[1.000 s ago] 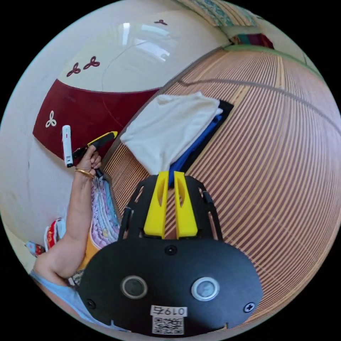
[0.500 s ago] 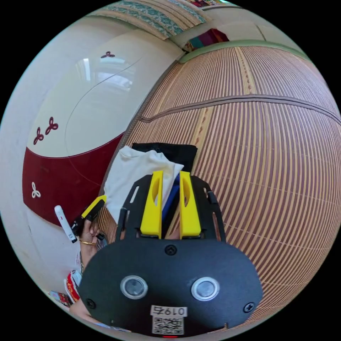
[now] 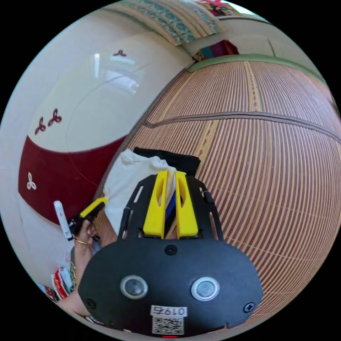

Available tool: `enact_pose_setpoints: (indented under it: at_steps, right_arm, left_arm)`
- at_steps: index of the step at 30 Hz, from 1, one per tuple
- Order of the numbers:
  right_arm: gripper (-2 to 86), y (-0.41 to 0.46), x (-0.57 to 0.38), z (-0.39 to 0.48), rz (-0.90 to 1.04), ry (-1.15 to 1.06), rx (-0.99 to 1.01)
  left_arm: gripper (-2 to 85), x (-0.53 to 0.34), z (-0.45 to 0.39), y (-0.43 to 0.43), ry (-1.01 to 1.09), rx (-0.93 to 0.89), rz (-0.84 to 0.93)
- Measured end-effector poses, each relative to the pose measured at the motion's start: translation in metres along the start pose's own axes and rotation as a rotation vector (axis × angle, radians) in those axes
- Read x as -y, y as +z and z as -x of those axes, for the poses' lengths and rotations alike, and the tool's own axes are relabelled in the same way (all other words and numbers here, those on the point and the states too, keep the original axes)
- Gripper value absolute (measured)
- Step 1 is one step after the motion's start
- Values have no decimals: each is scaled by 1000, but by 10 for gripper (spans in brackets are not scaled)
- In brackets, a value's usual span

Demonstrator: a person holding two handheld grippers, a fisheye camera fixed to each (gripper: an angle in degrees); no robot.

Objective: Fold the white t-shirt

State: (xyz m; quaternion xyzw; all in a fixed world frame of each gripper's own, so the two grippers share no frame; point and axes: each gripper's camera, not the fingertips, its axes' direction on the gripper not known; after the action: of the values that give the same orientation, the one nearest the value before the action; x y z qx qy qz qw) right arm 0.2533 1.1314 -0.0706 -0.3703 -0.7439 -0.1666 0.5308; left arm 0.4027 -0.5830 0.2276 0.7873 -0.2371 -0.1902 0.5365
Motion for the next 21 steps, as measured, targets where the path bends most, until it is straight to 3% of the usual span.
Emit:
enact_pose_setpoints:
  at_steps: [6, 11, 21]
  right_arm:
    - [-8, -14, -24, 0, -29, -31, 14]
    - [-9, 16, -35, 11, 67, -53, 18]
    - [-10, 50, -39, 43, 49, 3, -54]
  left_arm:
    - [14, -4, 9, -27, -32, 4, -96]
    - [13, -8, 3, 2, 20, 28, 12]
    - [18, -16, 12, 24, 9, 1, 46]
